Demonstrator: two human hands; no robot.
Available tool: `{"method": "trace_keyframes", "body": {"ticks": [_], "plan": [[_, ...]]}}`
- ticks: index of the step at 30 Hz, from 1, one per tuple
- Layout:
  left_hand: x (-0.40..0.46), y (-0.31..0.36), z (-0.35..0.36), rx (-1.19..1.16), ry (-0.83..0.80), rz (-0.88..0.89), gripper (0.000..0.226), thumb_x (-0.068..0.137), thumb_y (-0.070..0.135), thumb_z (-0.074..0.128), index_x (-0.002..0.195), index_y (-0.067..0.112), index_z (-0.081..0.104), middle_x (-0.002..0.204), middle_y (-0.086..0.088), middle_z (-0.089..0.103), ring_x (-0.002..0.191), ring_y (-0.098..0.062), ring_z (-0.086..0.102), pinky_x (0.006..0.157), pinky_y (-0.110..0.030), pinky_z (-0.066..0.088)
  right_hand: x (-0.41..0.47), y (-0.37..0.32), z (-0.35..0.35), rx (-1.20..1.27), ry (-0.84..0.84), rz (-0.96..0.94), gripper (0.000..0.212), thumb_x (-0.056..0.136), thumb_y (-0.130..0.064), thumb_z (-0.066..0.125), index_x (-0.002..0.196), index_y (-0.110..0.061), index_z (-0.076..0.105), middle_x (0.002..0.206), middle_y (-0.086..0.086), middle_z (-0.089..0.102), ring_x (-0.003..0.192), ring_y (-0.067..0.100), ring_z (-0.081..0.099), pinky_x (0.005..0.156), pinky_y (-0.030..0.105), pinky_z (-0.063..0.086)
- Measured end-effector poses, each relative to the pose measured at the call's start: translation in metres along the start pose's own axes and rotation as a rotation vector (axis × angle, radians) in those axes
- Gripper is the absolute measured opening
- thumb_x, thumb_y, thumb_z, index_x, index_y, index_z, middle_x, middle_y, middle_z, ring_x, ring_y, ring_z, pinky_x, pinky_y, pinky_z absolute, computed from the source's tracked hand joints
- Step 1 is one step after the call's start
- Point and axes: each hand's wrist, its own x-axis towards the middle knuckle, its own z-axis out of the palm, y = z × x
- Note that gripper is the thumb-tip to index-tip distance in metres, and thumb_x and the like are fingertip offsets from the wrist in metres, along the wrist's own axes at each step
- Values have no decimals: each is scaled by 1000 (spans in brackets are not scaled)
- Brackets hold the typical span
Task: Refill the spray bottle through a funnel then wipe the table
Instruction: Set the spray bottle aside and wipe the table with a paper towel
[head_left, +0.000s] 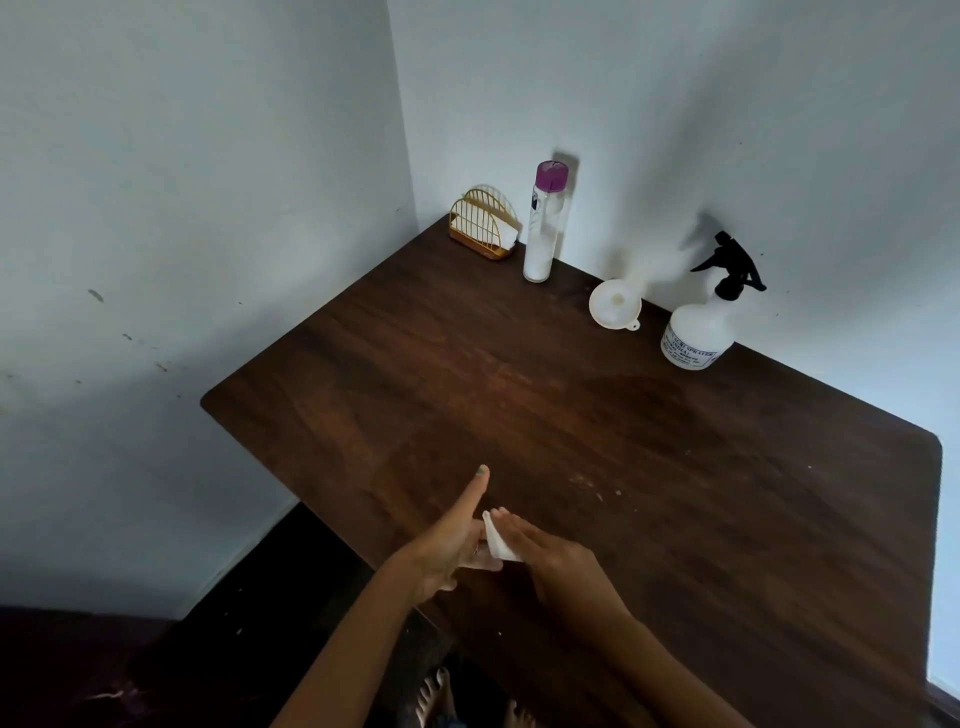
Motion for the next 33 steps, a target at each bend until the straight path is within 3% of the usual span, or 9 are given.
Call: {"method": "trace_keyframes", "body": {"ticks": [5,9,12,15,17,21,24,29,33], "plan": [[8,-8,-1,-70,96,92,81,83,76,9,110,29,69,120,9,64,113,-12,56,106,-44,28,14,44,-30,19,-42,153,51,89,-17,58,138,-27,44,143,-8,45,130,7,42,108,21,27],[16,-18,-10,-272,463,313,44,89,62,37,116,36,61,136,5,51,120,-12,48,109,-38,33,21,112,-71,-36,247,414,24,84,-36,60,104,-29,69,111,0,68,103,21,63,91,37,48],[23,-26,-20,-168,630,333,57,90,63,32,138,34,42,153,8,28,142,-14,23,119,-44,10,21,161,-94,-28,536,733,26,87,-10,56,108,-18,69,108,11,68,98,33,63,78,33,43],[28,-31,-24,-69,629,326,52,97,51,16,146,32,22,158,10,6,146,-13,-2,118,-42,-10,30,182,-88,-144,508,923,30,88,1,47,113,-2,62,111,23,62,101,42,58,80,42,45],[28,-32,-26,-157,573,320,69,87,70,16,147,35,15,157,11,6,146,-14,-3,119,-46,-7,47,177,-72,-194,416,957,30,91,2,43,119,4,53,122,25,54,115,41,49,85,47,46],[28,-37,-33,-313,557,304,106,55,98,17,146,43,13,159,10,8,146,-15,5,120,-43,2,99,121,-23,-178,283,706,49,96,2,31,145,-2,24,153,20,21,143,32,15,111,42,27],[18,-29,-25,-386,627,390,88,71,79,18,147,35,19,156,8,18,141,-13,20,113,-31,14,111,43,21,-94,96,405,43,98,-6,29,140,0,32,147,21,32,137,35,29,112,41,28],[18,-24,-18,-249,720,430,89,69,86,12,145,40,20,156,3,21,143,-19,20,118,-51,12,72,-26,65,-75,-242,-482,40,97,-12,41,135,-2,45,145,15,41,137,29,32,112,42,30],[23,-24,-16,-106,707,371,66,87,67,7,146,39,13,159,6,7,147,-17,1,117,-50,-9,52,40,25,94,-93,-322,42,99,-31,38,126,-4,57,133,14,56,128,29,47,102,29,43]]}}
